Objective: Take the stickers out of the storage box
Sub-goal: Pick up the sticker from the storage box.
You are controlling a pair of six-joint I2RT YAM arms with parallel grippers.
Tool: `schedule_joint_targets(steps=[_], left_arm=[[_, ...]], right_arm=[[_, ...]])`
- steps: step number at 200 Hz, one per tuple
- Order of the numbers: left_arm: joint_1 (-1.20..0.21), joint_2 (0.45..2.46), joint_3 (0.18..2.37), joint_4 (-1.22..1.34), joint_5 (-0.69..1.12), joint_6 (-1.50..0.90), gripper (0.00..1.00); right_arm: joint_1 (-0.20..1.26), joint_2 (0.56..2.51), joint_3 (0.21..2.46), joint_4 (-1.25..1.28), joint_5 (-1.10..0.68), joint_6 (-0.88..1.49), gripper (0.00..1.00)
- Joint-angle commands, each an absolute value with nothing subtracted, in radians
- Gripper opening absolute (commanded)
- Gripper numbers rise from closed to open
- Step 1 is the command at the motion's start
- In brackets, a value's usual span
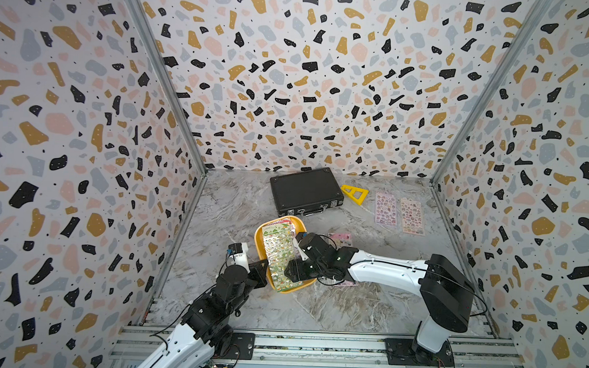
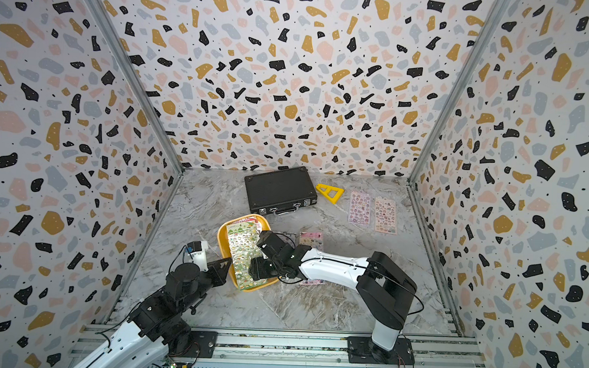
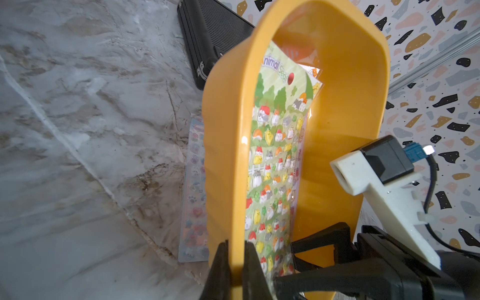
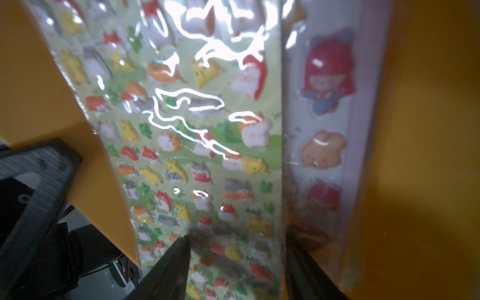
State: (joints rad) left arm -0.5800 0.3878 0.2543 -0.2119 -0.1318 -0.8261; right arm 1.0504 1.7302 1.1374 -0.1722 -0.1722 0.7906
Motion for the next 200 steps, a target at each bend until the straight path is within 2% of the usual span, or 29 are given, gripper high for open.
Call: schedule_joint_targets(steps=[1,55,132,171,200], left_arm=[[-0.575,0.367,0.257,-0.16,-0.17,-0.828,0.0],[-0.575,0.356,0.259,-0.175,-0.186,-0.829,0.0],[-0.575,0.352,0.258,-0.176,-0.196,-0.842,0.0],[-0.575,0.355,0.256,-0.176,-0.194,-0.844,0.0],[-0.575,0.355,0.257,-0.175,-0.193,-0.844,0.0]], right_arm=[[1.02,1.692,1.137,-0.307,-0.058,0.79,0.63],[1.008,1.671,1.085,-0.2,-0.219,0.803,0.59],[0.93,1.621,0.918,0.128,-0.5,0.928,0.38],[0.923,1.636,0.888,0.243,-0.563,0.978,0.34],[0.922,1.654,0.906,0.197,-0.545,0.958,0.34]])
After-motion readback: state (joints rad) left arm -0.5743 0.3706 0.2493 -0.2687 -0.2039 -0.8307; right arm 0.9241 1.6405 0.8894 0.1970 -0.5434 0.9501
